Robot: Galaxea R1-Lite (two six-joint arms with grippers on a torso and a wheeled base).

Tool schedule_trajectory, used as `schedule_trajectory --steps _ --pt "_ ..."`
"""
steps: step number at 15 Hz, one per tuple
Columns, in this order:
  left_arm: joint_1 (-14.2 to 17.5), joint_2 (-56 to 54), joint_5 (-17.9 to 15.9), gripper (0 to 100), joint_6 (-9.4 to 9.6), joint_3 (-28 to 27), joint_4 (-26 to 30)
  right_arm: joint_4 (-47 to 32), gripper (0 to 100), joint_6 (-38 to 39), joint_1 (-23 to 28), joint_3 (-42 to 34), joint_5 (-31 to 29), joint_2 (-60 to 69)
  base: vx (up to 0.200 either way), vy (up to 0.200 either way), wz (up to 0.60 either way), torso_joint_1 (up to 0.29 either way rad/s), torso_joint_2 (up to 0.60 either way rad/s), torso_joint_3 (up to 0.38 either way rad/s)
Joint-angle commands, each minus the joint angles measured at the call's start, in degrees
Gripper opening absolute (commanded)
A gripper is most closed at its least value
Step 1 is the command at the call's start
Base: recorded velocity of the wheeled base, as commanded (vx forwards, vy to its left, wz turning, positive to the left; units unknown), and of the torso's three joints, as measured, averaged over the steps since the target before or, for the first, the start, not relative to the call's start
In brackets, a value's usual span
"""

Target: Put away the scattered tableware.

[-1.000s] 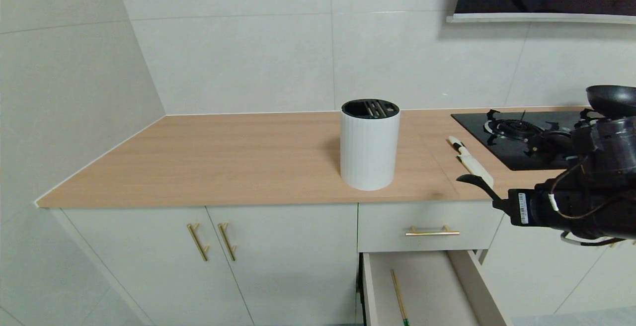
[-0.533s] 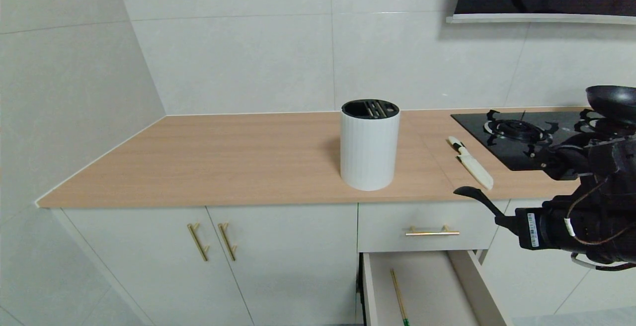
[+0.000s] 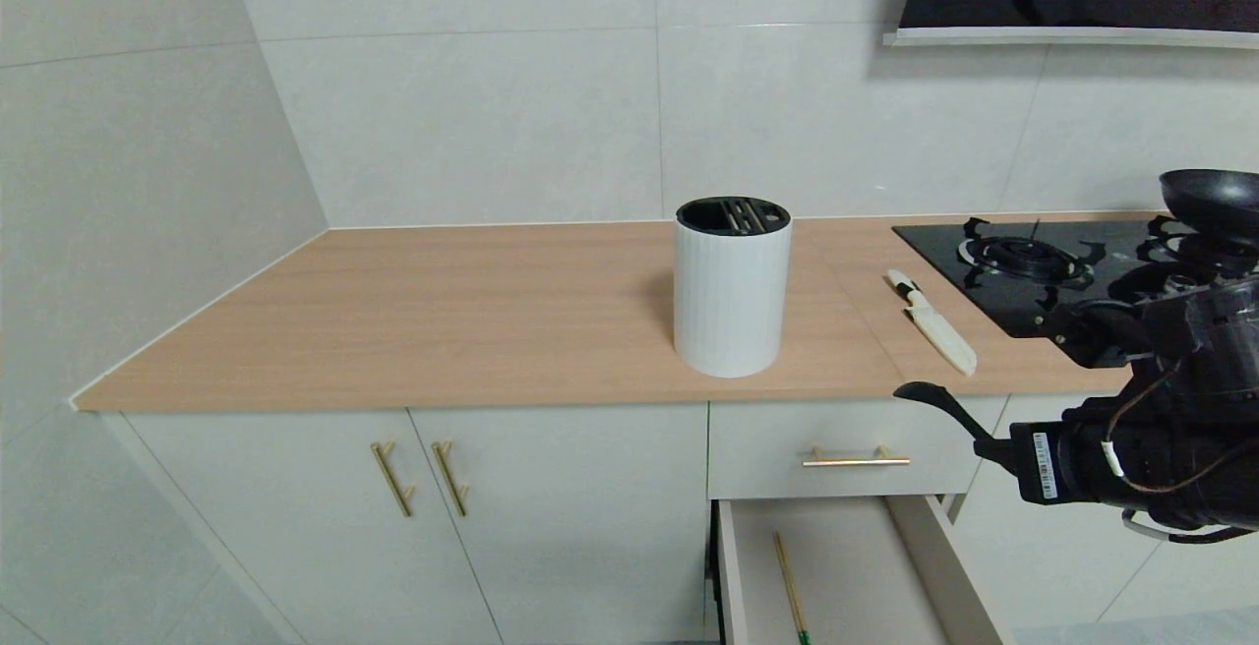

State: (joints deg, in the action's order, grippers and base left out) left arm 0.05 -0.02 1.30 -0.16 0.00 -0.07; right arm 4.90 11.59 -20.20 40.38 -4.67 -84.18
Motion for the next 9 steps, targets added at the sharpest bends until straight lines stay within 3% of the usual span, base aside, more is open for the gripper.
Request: schedule_trajectory --steps 1,9 --pt "0.0 0.0 0.0 100 -0.02 0.0 0.1 0.0 0 0.0 0.0 -0.4 -0.1 -0.6 0.000 0.000 0.00 0.000 0.00 0.000" --pt "0.0 0.0 0.0 100 -0.02 0.0 0.0 0.0 0 0.0 0.0 -0.6 0.0 -0.6 0.000 0.000 0.00 -0.192 0.44 0.241"
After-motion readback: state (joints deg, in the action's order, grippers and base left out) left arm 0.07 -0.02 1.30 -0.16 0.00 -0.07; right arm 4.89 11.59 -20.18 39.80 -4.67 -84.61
